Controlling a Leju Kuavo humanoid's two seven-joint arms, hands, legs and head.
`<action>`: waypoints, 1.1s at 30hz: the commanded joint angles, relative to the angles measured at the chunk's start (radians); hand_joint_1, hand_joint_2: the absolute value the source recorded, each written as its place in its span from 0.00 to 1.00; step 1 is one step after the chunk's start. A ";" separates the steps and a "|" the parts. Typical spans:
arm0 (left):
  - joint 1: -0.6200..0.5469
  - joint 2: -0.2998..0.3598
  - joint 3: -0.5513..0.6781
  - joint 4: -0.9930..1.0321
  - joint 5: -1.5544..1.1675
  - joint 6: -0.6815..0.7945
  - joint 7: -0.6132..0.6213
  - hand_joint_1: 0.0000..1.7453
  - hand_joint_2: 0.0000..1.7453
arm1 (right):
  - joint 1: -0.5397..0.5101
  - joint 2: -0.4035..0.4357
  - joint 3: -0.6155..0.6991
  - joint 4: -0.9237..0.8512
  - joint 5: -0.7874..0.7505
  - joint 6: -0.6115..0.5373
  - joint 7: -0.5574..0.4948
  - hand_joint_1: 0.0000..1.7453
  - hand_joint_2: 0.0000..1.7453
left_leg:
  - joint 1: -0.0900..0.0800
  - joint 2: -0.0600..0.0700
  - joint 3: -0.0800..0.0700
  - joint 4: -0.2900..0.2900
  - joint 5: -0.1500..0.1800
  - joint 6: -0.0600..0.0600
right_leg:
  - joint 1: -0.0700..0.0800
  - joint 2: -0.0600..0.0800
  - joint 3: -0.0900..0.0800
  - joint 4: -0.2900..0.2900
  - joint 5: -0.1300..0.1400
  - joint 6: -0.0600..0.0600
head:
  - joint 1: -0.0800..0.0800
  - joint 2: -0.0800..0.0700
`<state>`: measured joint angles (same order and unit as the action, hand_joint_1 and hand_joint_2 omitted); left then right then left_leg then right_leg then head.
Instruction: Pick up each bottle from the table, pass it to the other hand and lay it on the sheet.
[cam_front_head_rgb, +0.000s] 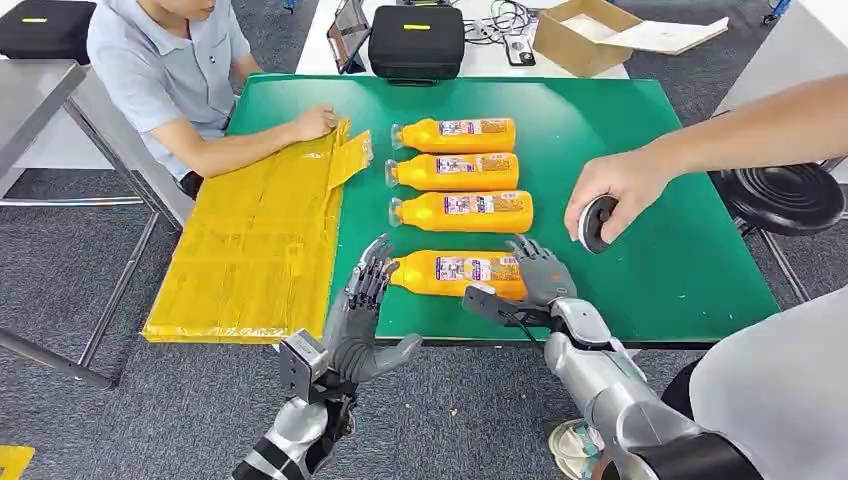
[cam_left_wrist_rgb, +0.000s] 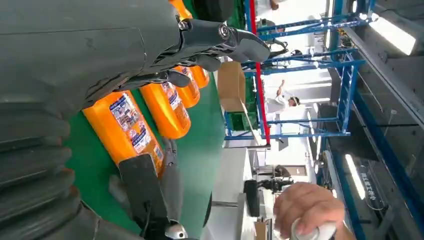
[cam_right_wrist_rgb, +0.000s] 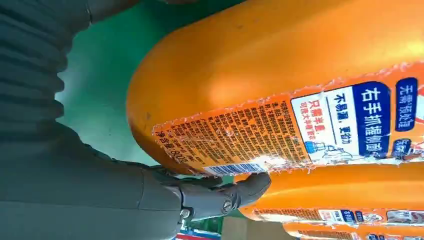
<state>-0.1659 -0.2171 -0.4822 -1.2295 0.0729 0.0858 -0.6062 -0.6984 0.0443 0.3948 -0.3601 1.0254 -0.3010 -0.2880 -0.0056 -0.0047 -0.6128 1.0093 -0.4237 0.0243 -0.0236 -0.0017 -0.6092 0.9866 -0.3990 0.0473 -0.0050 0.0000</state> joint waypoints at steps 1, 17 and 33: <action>-0.049 0.010 -0.025 0.075 0.008 -0.004 -0.001 0.00 1.00 | -0.007 0.023 -0.122 0.065 -0.124 0.034 -0.133 1.00 1.00 | 0.002 -0.002 0.004 0.000 -0.001 -0.002 | 0.002 -0.002 0.005 -0.001 -0.001 -0.003 | 0.000 0.000; -0.042 0.024 0.015 0.078 0.015 0.007 -0.010 0.00 1.00 | 0.099 -0.002 -0.260 0.047 -0.278 -0.020 -0.287 1.00 1.00 | 0.001 -0.002 0.003 -0.001 -0.001 -0.001 | 0.001 -0.002 0.004 -0.002 -0.001 -0.002 | 0.000 0.000; 0.016 0.023 0.125 -0.023 0.050 0.054 0.010 0.00 1.00 | 0.279 0.015 -0.270 -0.261 -0.587 -0.018 -0.410 1.00 1.00 | 0.002 -0.001 0.005 -0.001 -0.002 -0.002 | 0.002 -0.001 0.006 -0.002 -0.001 -0.003 | 0.000 0.000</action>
<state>-0.1727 -0.2079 -0.4478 -1.2158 0.0858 0.1049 -0.6195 -0.5722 0.0500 0.1285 -0.3632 0.6503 -0.3399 -0.6715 -0.0056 -0.0054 -0.6116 1.0093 -0.4238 0.0244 -0.0236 -0.0020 -0.6078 0.9864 -0.3991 0.0472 -0.0050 0.0000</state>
